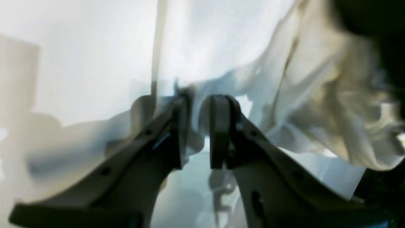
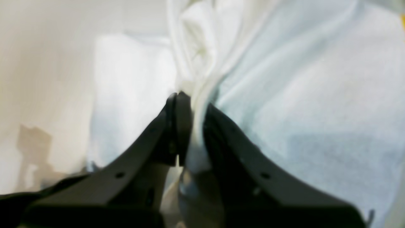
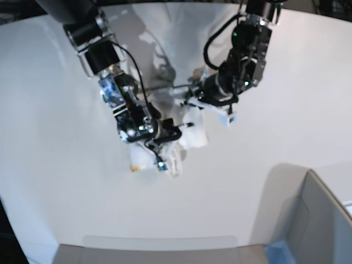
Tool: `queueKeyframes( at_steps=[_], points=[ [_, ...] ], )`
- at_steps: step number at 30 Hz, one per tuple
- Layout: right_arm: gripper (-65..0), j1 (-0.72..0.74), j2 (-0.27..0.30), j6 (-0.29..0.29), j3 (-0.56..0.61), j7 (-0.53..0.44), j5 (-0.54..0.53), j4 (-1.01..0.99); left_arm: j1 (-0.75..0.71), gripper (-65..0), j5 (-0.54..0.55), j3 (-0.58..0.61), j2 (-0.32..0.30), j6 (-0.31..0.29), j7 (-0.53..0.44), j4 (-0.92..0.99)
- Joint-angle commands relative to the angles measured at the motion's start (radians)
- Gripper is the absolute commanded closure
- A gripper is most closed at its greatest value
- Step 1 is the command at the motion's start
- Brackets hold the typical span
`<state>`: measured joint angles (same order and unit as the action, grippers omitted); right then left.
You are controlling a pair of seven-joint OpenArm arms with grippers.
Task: Layout the t-shirt on the table in an organized manner, then fold the t-shirt properly
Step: 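Lift the folded bundle with both grippers and fold it over again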
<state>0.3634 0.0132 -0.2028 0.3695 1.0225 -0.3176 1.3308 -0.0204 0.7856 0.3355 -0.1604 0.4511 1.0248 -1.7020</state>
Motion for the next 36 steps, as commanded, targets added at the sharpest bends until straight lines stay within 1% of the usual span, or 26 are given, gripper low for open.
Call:
queueKeyframes(
  at_steps=[1,2,4,6,8,10,13,15,18,19,21,23,25,30,31,34,36],
  points=[
    [-0.2,0.030,-0.003,0.001,-0.004,-0.017,-0.005,0.013,-0.010,-12.8,0.002,0.007,0.002,0.010,0.032,-0.036],
    [-0.7,0.030,-0.003,0.001,-0.004,-0.017,-0.005,0.013,-0.011,-12.9,0.002,0.006,0.000,0.013,0.035,-0.063],
    [-3.4,0.029,-0.003,0.001,-0.004,-0.017,-0.002,0.014,-0.011,-13.0,0.002,0.000,0.000,0.015,0.075,-0.109],
    [-7.5,0.029,0.000,0.001,-0.004,-0.015,-0.001,0.019,-0.011,-13.0,0.001,-0.002,0.000,0.015,0.113,-0.143],
    [-12.0,0.029,0.001,0.001,-0.002,-0.012,-0.001,0.019,-0.011,-13.0,0.001,-0.013,0.000,0.016,0.125,-0.166],
    [-16.1,0.029,0.000,0.001,0.003,-0.008,-0.001,0.026,-0.017,-13.0,0.001,-0.049,0.005,0.016,0.127,-0.180],
    [-19.8,0.021,0.001,0.001,0.056,-0.006,-0.001,0.075,-0.060,-13.0,0.002,-0.157,0.008,0.016,0.127,-0.181],
    [-20.3,0.024,0.001,-0.002,0.101,0.025,0.001,0.100,-0.072,-13.0,0.002,-0.244,0.009,0.016,0.127,-0.178],
    [-20.3,0.030,-0.005,-0.002,0.133,0.057,0.001,0.114,-0.097,-13.0,0.002,-0.347,0.023,0.016,0.128,-0.178],
    [-20.3,0.030,-0.006,-0.002,0.138,0.057,-0.001,0.114,-0.103,-13.0,0.002,-0.372,0.025,0.016,0.128,-0.178],
    [-20.2,0.030,-0.029,-0.002,0.139,0.057,-0.001,0.112,-0.109,-13.0,0.002,-0.405,0.026,0.016,0.128,-0.177],
    [-20.2,0.030,-0.048,-0.001,0.142,0.057,-0.001,0.112,-0.111,-13.0,0.002,-0.425,0.026,0.016,0.128,-0.175],
    [-20.2,0.030,-0.072,0.001,0.173,0.057,0.001,0.117,-0.131,-13.0,0.002,-0.442,0.026,0.016,0.128,-0.175],
    [-20.2,0.042,-0.075,0.001,0.306,0.055,0.001,0.257,-0.148,-13.0,0.002,-0.468,0.026,0.015,0.128,-0.174],
    [-20.2,0.046,-0.075,0.001,0.317,0.055,0.001,0.283,-0.148,-13.0,0.002,-0.468,0.026,0.015,0.128,-0.174],
    [-20.2,0.046,-0.075,-0.001,0.300,0.055,0.001,0.341,-0.148,-13.0,0.002,-0.468,0.026,0.015,0.128,-0.174],
    [-20.2,0.046,-0.068,-0.004,0.270,0.055,0.002,0.358,-0.151,-13.0,0.002,-0.468,0.026,0.015,0.128,-0.174]
  ],
)
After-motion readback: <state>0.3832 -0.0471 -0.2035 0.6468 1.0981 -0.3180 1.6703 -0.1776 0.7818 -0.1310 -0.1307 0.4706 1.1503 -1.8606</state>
